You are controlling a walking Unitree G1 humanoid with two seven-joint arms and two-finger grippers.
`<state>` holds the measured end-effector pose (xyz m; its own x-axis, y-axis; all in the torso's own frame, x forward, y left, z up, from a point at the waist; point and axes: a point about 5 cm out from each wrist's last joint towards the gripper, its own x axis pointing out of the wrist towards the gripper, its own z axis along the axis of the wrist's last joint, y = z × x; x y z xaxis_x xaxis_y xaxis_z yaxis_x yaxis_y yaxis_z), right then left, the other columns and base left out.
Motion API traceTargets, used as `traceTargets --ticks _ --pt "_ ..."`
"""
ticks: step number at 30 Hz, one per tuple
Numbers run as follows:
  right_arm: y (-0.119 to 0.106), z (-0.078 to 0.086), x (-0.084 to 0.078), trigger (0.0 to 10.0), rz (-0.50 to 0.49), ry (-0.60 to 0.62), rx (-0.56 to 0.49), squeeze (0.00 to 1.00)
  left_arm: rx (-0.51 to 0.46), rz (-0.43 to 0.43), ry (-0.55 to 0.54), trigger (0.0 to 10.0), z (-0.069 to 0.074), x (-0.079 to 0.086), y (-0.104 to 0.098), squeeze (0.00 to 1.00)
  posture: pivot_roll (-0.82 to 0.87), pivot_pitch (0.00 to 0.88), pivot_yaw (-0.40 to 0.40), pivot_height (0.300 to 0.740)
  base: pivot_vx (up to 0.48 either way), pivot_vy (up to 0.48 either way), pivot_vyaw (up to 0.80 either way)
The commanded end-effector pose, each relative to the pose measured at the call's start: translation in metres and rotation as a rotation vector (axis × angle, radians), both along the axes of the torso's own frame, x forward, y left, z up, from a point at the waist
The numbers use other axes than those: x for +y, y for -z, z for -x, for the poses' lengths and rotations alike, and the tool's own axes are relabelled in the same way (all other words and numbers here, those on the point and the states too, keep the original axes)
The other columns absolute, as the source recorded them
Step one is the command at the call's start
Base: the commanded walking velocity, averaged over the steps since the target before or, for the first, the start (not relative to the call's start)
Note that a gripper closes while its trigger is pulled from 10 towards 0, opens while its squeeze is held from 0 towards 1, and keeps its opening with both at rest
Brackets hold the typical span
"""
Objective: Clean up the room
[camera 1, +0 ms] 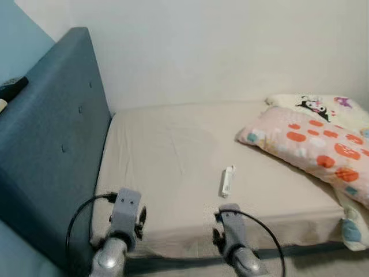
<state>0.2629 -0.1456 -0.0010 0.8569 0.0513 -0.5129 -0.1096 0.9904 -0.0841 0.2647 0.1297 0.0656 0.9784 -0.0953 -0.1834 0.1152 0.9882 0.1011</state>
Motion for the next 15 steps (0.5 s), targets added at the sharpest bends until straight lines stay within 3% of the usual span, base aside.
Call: traceTargets --ticks 1,15 --pt "0.0018 0.0015 0.0015 10.0 0.0 -0.001 0.009 0.0 0.022 0.0 -0.003 10.0 0.0036 0.0025 0.005 0.0 -0.02 0.096 -0.02 0.74 0.27 0.0 0.0" --pt "0.0011 0.0001 0.0018 10.0 0.001 -0.005 0.003 0.0 0.019 0.003 -0.001 10.0 0.0028 0.0024 0.0049 0.0 -0.02 0.083 -0.02 0.74 0.267 0.0 0.0"
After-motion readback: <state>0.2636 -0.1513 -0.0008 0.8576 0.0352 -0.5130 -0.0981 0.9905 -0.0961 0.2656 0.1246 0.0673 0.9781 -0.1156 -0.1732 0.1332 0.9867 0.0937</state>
